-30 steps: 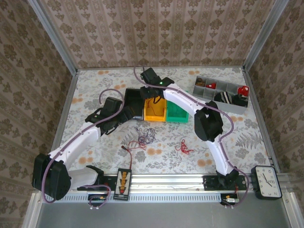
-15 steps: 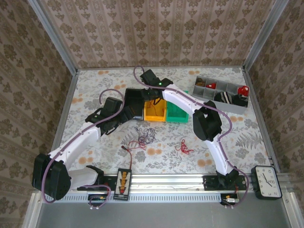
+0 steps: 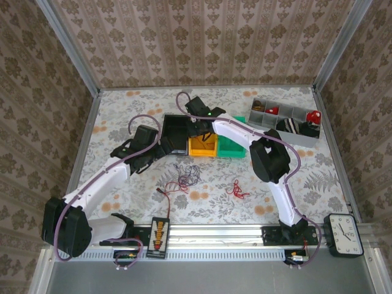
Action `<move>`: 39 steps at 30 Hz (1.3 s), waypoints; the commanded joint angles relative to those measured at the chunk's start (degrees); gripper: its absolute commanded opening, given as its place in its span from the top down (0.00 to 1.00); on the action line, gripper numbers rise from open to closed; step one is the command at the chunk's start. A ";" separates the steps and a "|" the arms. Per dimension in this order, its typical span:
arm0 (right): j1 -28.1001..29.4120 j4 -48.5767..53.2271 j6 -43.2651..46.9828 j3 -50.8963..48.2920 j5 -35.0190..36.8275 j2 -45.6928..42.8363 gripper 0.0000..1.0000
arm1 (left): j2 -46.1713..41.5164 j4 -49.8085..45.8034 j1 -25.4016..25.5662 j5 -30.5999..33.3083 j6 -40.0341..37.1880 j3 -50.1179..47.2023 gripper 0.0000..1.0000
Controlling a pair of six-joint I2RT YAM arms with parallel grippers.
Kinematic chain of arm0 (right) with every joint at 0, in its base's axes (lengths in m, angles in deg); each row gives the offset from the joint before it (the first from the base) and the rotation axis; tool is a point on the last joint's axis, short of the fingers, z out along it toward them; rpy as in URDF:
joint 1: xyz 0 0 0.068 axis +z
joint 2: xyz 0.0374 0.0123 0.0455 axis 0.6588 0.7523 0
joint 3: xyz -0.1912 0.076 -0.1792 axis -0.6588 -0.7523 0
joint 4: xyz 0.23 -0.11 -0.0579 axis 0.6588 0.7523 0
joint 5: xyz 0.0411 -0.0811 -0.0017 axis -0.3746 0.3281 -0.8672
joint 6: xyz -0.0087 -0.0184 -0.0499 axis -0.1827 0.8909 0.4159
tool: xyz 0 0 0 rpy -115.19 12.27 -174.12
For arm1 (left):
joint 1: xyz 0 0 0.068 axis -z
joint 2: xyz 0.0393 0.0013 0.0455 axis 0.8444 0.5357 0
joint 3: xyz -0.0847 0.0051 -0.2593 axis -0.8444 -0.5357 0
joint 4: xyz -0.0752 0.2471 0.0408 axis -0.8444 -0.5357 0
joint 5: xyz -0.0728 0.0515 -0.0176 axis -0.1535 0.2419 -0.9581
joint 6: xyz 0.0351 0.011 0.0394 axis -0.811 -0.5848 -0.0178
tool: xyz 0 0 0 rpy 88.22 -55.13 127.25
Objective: Untangle the cables
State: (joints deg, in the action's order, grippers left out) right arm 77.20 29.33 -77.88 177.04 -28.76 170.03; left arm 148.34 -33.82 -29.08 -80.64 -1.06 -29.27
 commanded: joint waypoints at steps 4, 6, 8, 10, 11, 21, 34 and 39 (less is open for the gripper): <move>-1.25 1.85 -2.11 0.18 1.65 2.63 0.97 | 0.68 0.33 0.65 -0.35 1.05 0.75 0.02; -1.75 1.62 -3.03 -0.65 1.14 2.97 0.97 | 0.62 0.33 0.73 -0.35 1.09 0.79 0.02; -2.05 0.96 -3.49 -2.46 0.94 2.50 0.97 | 0.67 0.28 0.79 -0.35 1.01 0.87 0.02; -2.23 0.14 -3.61 -4.58 0.94 1.57 0.97 | 0.73 0.35 0.82 -0.37 1.00 0.76 0.02; -2.28 -0.50 -3.60 -5.73 1.02 0.95 0.97 | 0.85 0.50 0.82 -0.35 1.00 0.85 0.02; -2.68 -1.14 -3.33 -9.57 1.51 -0.44 0.96 | 3.06 1.12 1.30 -1.06 0.74 2.20 0.02; -3.11 -2.68 -1.97 -9.82 5.04 -10.14 0.64 | 3.05 0.59 1.79 0.07 0.22 2.75 0.01; -3.47 -2.89 -2.22 -12.48 6.53 -15.47 0.54 | 4.03 0.92 1.81 -0.08 -1.02 3.89 0.01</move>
State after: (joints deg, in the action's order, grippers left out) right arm 74.25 25.77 -80.02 166.64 -24.62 158.47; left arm 151.68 -33.01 -27.63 -81.06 -1.11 -27.72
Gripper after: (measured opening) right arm 0.454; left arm 0.992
